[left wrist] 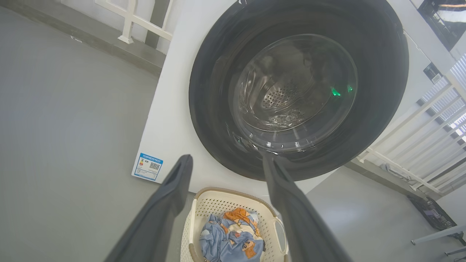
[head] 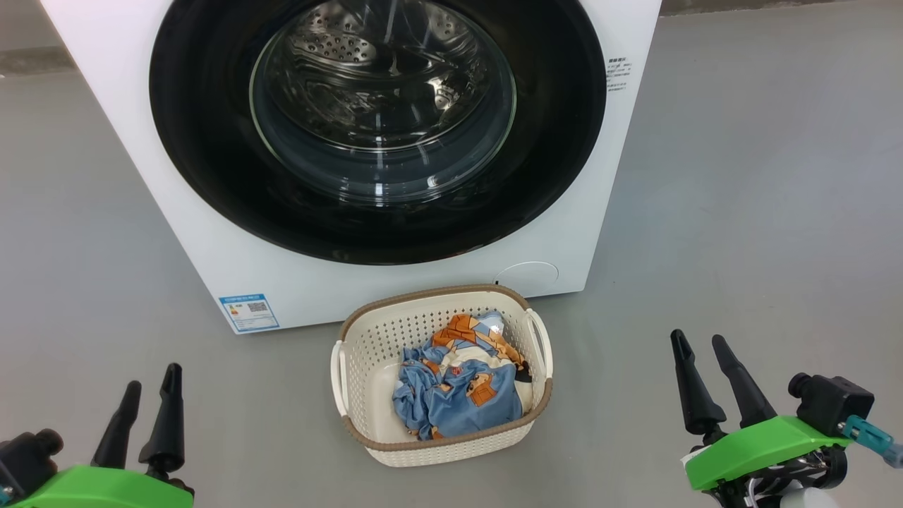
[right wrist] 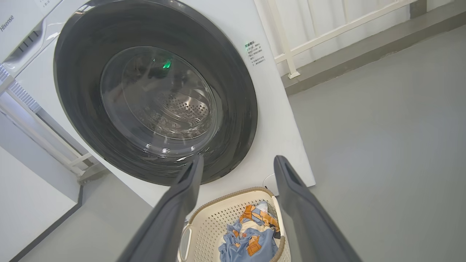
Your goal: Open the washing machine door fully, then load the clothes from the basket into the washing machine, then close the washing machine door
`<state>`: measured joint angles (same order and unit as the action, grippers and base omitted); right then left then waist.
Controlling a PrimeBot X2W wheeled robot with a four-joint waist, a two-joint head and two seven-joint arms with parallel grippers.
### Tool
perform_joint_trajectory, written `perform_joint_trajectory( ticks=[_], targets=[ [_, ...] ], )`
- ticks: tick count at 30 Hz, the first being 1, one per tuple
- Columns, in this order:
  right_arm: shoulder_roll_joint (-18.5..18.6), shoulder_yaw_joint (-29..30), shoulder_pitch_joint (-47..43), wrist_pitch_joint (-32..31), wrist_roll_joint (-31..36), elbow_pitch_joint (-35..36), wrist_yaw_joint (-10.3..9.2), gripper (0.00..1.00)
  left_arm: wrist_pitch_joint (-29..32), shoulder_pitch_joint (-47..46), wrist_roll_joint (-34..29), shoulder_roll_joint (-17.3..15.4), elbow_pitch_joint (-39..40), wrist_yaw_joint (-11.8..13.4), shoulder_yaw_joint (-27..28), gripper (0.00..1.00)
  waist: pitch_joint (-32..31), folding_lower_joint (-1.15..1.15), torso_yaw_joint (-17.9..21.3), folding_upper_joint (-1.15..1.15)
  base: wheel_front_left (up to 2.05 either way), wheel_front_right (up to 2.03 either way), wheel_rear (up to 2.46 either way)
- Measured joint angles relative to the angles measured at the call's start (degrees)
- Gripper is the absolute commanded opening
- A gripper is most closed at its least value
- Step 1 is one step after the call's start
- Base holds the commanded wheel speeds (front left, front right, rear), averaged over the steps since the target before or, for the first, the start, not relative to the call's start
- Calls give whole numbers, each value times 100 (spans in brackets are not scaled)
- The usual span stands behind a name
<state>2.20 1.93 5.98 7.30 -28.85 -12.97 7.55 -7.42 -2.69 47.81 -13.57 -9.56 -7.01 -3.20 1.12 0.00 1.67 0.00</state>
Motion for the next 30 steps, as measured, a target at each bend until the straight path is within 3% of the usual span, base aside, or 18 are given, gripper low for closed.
perform_joint_trajectory(
  ticks=[30],
  targets=[
    [22, -97, 237, 500, 2083, -16, 0, 100, -478, 20, -1444, -385, -8, -32, -92, 100, 35, 0, 54, 0, 0, 0, 0]
  ],
)
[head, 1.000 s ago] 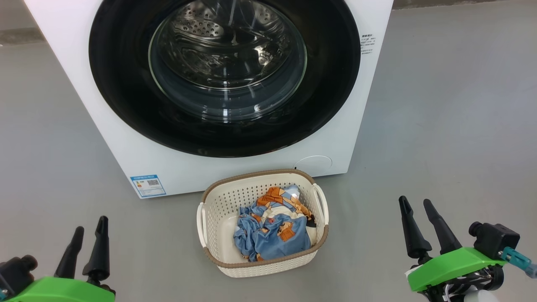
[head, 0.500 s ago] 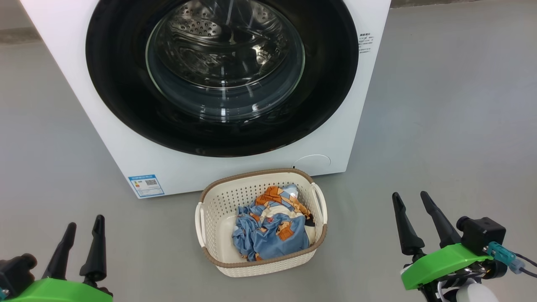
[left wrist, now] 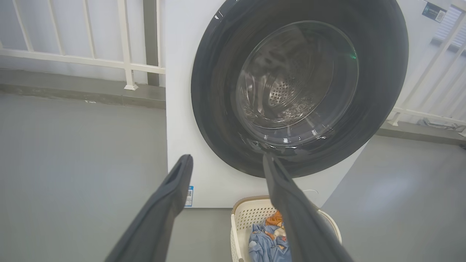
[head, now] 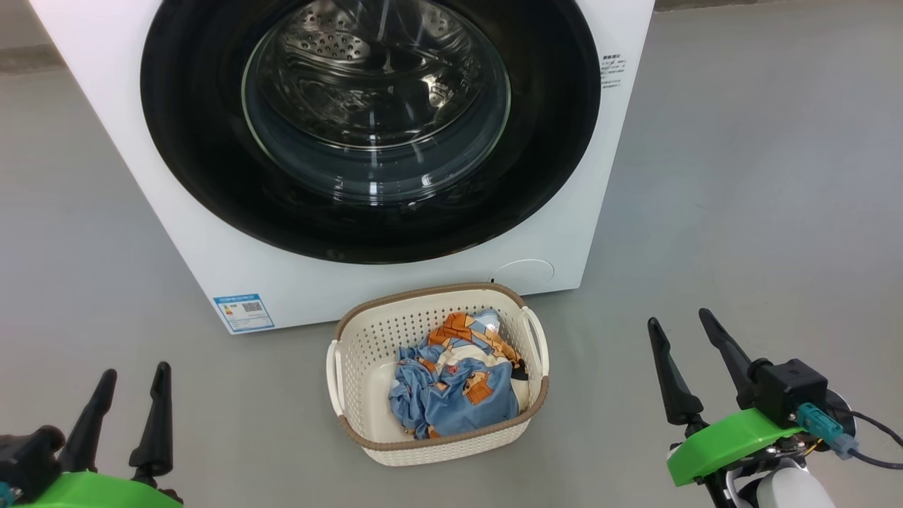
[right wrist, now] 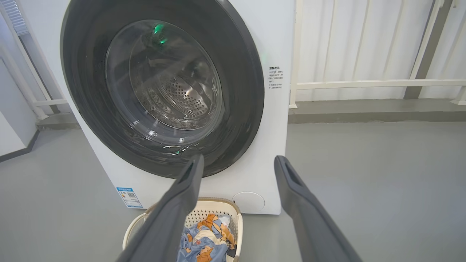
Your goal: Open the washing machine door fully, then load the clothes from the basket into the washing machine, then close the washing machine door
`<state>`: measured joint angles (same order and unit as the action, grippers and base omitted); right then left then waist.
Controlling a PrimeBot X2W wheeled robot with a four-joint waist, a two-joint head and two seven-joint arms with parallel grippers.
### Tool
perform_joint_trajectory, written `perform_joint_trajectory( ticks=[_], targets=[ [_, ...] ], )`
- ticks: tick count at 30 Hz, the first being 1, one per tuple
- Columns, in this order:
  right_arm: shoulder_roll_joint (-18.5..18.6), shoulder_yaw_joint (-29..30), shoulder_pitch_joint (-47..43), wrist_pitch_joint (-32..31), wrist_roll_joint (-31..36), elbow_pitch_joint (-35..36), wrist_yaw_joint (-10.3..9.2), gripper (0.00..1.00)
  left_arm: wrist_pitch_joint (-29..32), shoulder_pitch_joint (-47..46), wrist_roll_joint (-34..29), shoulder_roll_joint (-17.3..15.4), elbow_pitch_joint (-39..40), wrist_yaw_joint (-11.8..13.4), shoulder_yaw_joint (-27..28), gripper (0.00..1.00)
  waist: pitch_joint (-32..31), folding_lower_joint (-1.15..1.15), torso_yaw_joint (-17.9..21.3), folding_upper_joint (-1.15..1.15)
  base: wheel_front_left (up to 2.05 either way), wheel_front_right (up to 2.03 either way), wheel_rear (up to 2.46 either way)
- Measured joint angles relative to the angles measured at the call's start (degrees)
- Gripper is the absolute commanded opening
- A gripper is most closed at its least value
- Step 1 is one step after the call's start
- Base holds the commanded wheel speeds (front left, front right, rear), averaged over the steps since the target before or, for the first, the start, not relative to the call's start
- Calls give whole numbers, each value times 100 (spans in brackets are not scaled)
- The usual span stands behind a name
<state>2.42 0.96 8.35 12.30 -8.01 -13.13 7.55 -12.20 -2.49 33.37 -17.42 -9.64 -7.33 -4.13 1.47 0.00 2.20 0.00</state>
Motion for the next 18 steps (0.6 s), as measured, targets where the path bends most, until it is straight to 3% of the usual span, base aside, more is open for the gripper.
perform_joint_trajectory(
  ticks=[18],
  targets=[
    [27, -38, 113, 201, 945, 47, 0, 100, -242, 0, -781, -179, 32, -1, -62, 100, -13, 0, 30, 0, 0, 0, 0]
  ],
)
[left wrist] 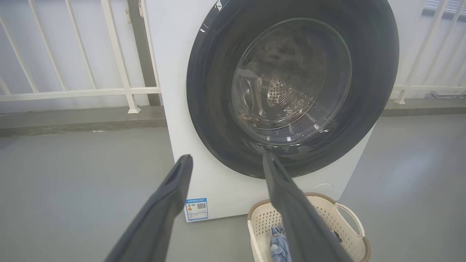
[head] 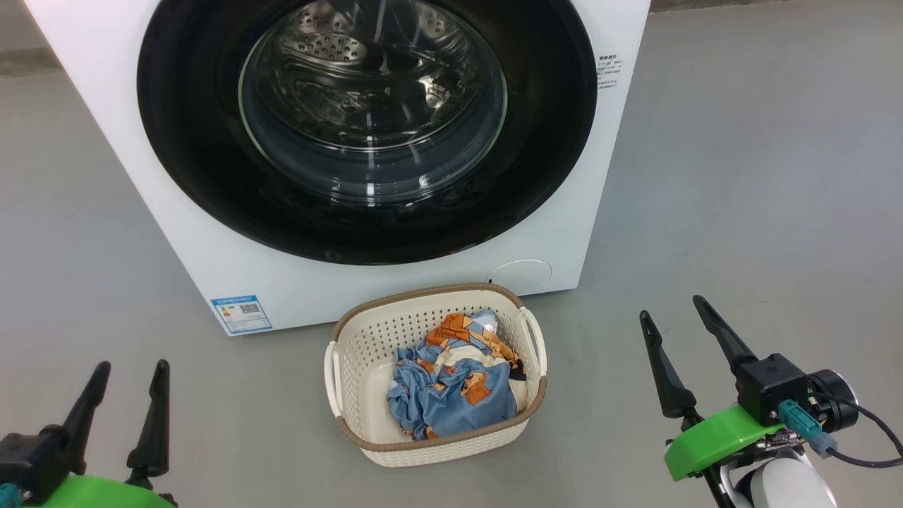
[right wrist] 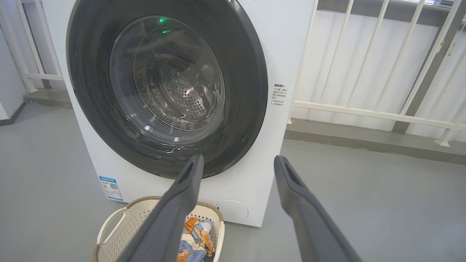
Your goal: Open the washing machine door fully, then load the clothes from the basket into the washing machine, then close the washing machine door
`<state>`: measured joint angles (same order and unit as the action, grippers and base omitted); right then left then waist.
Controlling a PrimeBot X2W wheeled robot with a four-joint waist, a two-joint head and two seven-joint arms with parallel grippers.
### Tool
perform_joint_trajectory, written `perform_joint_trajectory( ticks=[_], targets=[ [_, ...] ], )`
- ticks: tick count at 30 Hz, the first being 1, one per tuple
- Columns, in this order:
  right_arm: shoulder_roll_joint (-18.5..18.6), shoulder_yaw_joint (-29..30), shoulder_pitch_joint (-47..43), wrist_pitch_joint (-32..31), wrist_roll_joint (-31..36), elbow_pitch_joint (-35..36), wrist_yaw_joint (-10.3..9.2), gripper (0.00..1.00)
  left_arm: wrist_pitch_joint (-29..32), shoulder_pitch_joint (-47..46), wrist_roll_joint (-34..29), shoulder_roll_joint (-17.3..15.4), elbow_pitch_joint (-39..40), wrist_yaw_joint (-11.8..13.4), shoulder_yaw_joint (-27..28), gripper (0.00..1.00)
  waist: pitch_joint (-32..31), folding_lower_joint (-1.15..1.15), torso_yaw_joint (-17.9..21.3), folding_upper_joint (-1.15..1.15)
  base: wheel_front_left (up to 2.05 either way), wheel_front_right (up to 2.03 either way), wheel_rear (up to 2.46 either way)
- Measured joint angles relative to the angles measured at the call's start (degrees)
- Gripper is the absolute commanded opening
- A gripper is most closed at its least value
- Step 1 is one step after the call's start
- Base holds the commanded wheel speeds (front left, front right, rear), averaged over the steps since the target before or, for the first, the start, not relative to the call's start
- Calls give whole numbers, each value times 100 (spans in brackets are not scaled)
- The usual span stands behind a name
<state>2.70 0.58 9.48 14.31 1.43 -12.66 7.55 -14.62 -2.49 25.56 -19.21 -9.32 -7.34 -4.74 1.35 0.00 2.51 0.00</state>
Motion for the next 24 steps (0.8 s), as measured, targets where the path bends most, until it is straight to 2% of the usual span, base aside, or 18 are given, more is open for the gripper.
perform_joint_trajectory(
  ticks=[16, 24],
  targets=[
    [1, 20, 0, 0, 0, 0, 0, 100, 0, 0, -18, 0, -1, 0, 12, 100, 8, 0, -6, 0, 1, 0, -1],
    [-1, 45, 0, 0, 0, 31, 0, 100, 0, 0, -16, -15, -1, 0, 23, 100, 20, 0, -8, 0, 44, 44, -88]
  ],
)
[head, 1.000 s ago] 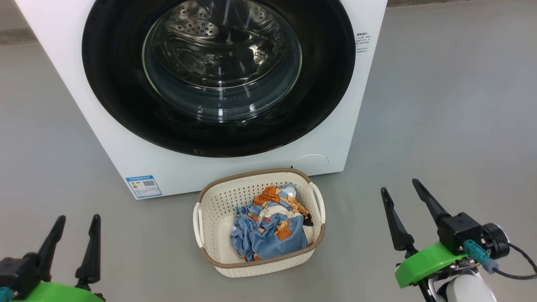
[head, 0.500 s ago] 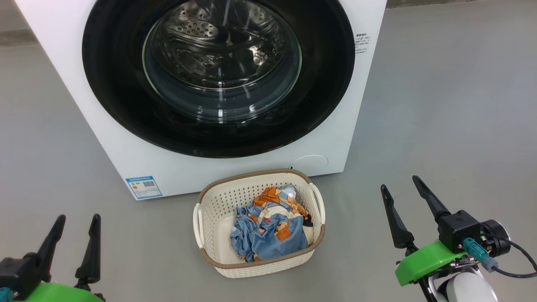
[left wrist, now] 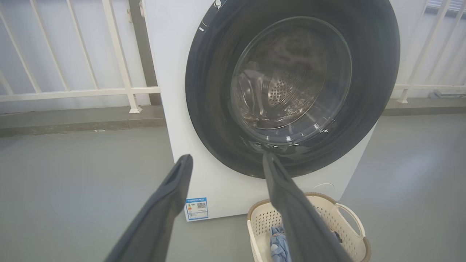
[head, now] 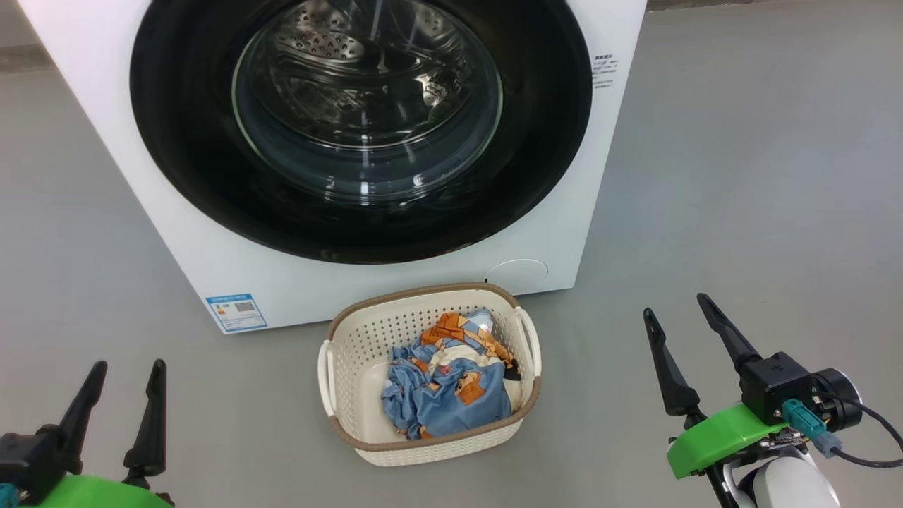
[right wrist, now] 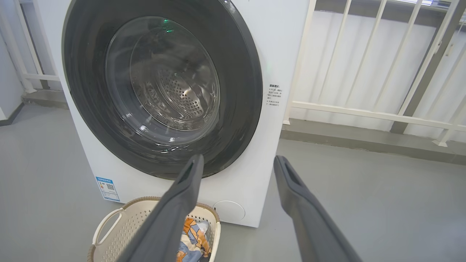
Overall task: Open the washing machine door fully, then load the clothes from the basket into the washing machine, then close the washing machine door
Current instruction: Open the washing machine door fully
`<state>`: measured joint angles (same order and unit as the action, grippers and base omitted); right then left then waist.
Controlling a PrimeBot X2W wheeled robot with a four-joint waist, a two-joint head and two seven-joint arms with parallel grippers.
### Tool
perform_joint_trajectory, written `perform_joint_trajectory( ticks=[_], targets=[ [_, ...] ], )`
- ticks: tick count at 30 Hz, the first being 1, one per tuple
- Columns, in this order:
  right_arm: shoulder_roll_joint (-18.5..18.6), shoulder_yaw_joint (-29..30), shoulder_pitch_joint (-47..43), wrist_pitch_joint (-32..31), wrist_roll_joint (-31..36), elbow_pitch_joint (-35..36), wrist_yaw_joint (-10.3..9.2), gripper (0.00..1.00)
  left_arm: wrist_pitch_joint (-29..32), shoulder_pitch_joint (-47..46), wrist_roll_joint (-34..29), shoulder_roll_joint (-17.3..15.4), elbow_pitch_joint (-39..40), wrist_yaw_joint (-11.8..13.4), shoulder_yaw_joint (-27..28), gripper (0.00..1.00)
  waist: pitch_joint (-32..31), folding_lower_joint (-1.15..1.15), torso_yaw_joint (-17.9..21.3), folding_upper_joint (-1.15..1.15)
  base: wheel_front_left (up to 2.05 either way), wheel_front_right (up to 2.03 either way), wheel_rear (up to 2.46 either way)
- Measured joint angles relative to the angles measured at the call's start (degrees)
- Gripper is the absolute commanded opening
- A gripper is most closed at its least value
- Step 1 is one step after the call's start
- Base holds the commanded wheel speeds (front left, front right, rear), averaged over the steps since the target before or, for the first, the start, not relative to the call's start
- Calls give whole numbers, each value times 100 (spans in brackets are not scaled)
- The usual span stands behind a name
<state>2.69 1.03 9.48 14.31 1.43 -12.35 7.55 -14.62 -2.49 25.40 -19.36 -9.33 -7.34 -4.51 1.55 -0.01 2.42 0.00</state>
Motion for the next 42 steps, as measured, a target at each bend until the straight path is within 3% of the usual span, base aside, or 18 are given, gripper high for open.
perform_joint_trajectory(
  ticks=[19, 42],
  targets=[
    [20, 137, -1, 0, -4, 101, 0, 100, -1, -6, -103, 69, 155, 0, 240, 100, 81, 0, -33, 0, 102, 101, -203],
    [20, 164, -17, 0, -8, 99, 0, 100, -1, 102, -191, 146, 316, -1, 257, 100, -28, 0, -80, 0, 9, 9, -18]
  ],
)
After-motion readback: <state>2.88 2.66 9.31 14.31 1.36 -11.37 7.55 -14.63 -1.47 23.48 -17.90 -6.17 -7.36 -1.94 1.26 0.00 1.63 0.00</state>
